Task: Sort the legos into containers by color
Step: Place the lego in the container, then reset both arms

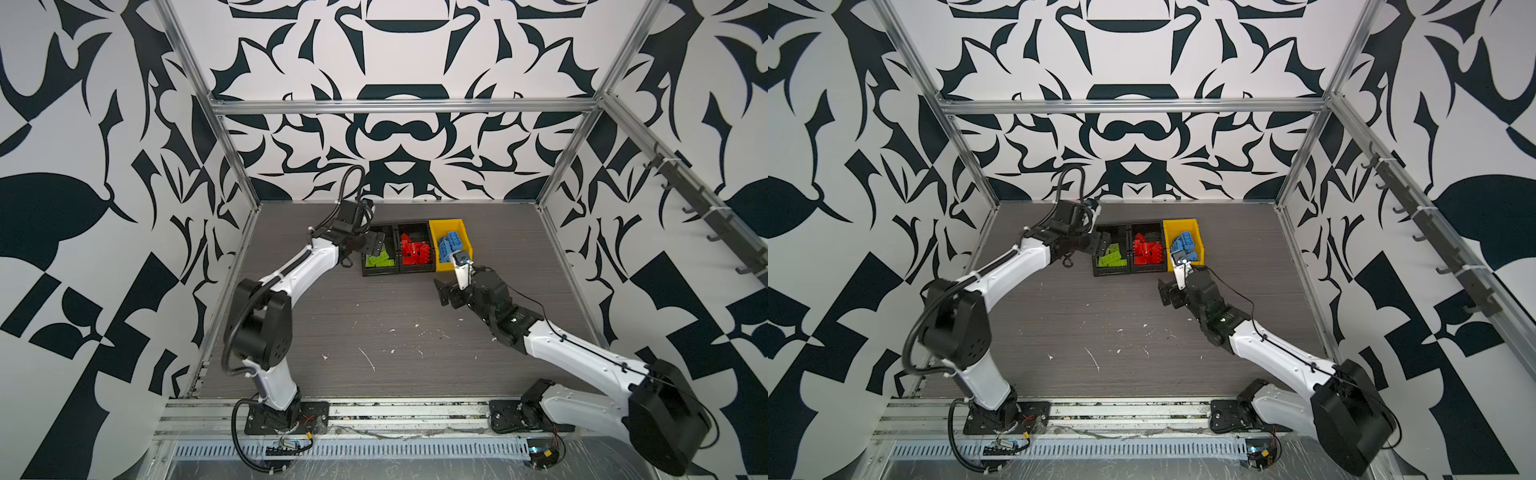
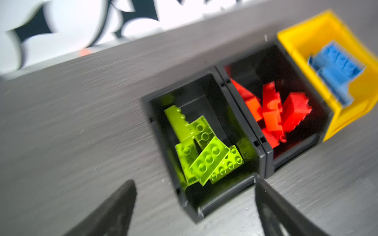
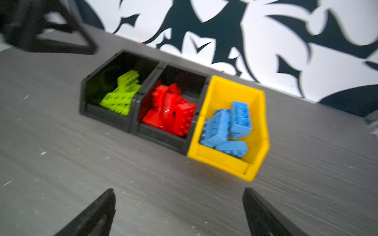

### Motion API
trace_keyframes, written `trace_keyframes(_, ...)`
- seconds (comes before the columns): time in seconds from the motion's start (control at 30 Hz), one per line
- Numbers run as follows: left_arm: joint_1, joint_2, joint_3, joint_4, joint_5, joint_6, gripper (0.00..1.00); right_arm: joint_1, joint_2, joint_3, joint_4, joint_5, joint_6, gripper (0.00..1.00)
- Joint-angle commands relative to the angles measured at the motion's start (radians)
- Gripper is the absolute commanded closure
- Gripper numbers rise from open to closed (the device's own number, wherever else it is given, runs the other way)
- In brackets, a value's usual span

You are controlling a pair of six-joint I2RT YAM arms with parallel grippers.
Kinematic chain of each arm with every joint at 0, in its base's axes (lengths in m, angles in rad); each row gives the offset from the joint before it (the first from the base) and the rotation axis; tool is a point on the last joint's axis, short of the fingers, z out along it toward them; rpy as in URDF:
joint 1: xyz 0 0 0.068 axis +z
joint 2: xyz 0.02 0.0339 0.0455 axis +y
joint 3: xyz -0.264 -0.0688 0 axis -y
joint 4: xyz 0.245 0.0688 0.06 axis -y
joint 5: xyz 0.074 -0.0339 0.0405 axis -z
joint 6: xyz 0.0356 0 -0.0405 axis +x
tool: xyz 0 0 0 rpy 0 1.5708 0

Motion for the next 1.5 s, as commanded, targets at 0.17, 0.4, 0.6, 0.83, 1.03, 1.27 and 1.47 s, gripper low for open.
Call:
trace_keyframes(0.17, 0.195, -0.398, -0.601, 0.528, -0.204, -0.028, 0.00, -0.344, -0.082, -0.174, 0.166, 0.181, 0.105, 0.00)
trace_keyframes(0.4, 0.256, -0.320, -0.787, 0.714, -0.396, -0.089, 0.00, -0.492, -0.016, -0.255, 0.314, 0.170, 0.131, 0.00)
trace_keyframes(0.6, 0.278, -0.261, -0.904, 0.967, -0.284, -0.034, 0.00, -0.508, 0.201, -0.268, 0.551, 0.118, 0.099, 0.00)
trace_keyframes(0.83, 0.318, -0.083, -1.084, 1.537, -0.173, 0.024, 0.00, -0.509, 0.363, -0.240, 0.649, 0.015, 0.054, 0.00)
trace_keyframes(1.03, 0.320, -0.076, -0.951, 1.266, -0.139, 0.014, 0.00, -0.497, 0.468, -0.224, 0.708, -0.095, 0.003, 0.00)
trace_keyframes(1.27, 0.318, -0.065, -0.927, 1.238, -0.098, 0.034, 0.00, -0.495, 0.471, -0.216, 0.700, -0.102, 0.002, 0.01)
trace_keyframes(1.47, 0.319, -0.063, -0.930, 1.243, -0.098, 0.039, 0.00, -0.495, 0.469, -0.214, 0.694, -0.102, 0.003, 0.01)
